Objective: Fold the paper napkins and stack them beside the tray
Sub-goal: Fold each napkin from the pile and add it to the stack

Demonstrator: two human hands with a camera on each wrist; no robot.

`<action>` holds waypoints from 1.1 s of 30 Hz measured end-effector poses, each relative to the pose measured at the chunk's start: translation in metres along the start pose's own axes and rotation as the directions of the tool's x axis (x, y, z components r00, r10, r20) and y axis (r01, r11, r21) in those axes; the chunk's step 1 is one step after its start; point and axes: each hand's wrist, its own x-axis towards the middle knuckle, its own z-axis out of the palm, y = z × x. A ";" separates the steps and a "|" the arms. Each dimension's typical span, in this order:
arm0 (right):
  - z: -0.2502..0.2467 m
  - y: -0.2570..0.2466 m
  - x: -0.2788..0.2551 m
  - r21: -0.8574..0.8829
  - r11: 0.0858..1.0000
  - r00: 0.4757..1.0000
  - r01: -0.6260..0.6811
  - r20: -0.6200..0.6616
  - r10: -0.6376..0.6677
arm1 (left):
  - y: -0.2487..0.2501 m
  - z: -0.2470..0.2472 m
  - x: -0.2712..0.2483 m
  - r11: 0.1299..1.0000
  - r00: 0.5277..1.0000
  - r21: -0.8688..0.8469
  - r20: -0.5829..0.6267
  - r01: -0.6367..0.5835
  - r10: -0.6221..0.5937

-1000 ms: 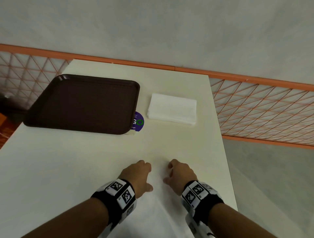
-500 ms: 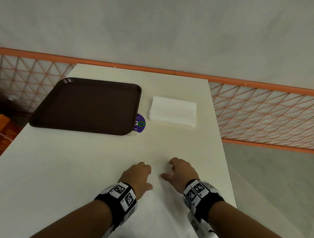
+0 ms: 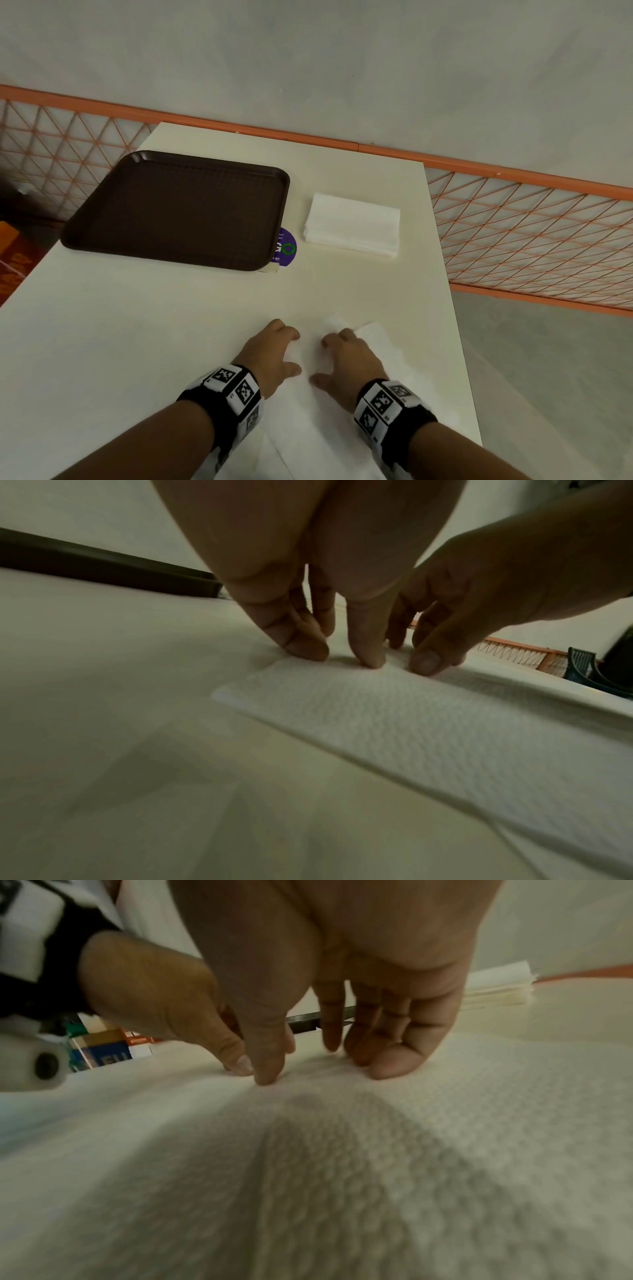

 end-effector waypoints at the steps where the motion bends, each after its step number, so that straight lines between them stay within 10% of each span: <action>1: 0.000 0.002 -0.001 0.000 1.000 0.999 -0.011 -0.037 0.011 | 0.000 -0.001 0.000 1.000 1.000 0.009 0.001 -0.003 0.003; 14: -0.024 0.011 0.036 0.259 0.951 0.985 -0.169 0.020 0.169 | 0.004 -0.003 0.007 0.997 0.999 0.073 0.033 0.008 -0.011; 21: -0.034 0.013 0.032 0.215 0.976 0.998 -0.044 -0.043 0.055 | 0.004 -0.011 0.010 0.998 0.997 0.047 0.073 0.031 -0.035; 33: -0.032 0.009 0.051 0.138 0.972 0.981 -0.192 0.018 0.192 | 0.002 -0.009 0.014 0.995 0.999 0.101 0.035 -0.018 0.015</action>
